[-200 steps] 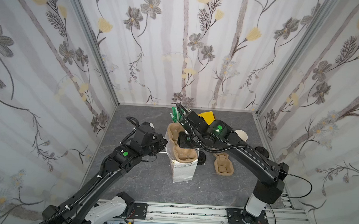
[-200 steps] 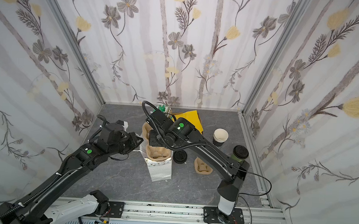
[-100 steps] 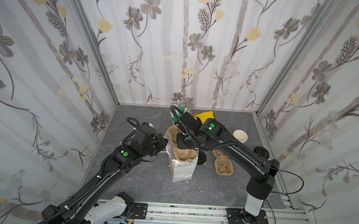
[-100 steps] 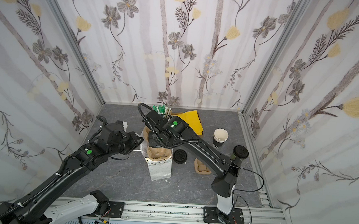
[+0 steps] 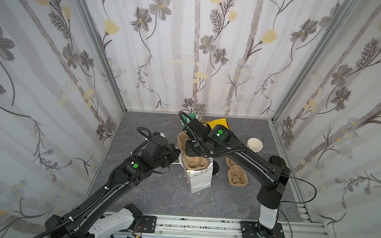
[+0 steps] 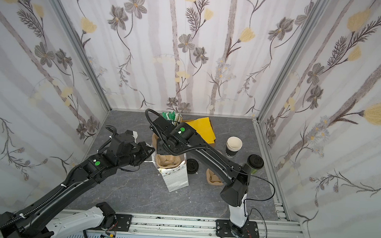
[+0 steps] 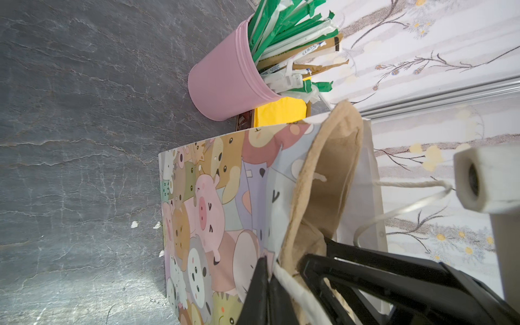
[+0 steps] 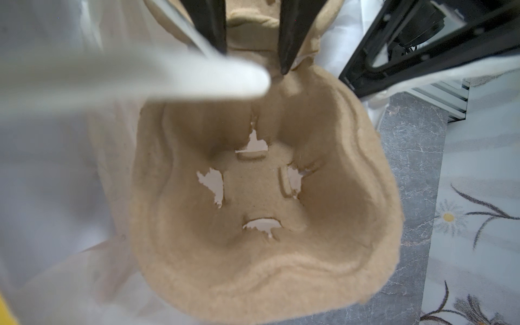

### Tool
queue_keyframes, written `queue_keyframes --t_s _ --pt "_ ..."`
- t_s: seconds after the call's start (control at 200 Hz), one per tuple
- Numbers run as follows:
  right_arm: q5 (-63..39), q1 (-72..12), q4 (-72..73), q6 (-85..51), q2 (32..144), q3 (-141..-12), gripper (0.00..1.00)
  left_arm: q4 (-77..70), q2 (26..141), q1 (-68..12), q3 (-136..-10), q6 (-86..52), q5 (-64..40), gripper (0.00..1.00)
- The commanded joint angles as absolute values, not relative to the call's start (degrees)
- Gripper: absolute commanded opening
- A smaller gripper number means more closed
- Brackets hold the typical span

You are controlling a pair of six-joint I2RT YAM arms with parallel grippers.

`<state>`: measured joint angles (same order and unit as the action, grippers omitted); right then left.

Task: Pack a coffee takeout order
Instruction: Place the cup tray in the takeout bag.

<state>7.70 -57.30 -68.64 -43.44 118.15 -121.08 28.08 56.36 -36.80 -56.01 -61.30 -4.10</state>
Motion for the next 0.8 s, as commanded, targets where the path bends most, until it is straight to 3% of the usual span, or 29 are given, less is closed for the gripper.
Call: queue_keyframes --t_s 0.0,0.794 --pt "10.8 -57.6 -69.1 -43.1 118.1 -121.6 0.25 26.9 55.8 -36.8 -55.8 -62.8 -2.6 0.0" --pt "11.3 -60.4 -71.4 -41.0 120.6 -121.5 0.24 24.7 57.9 -36.9 -57.2 -64.3 -1.0 0.0"
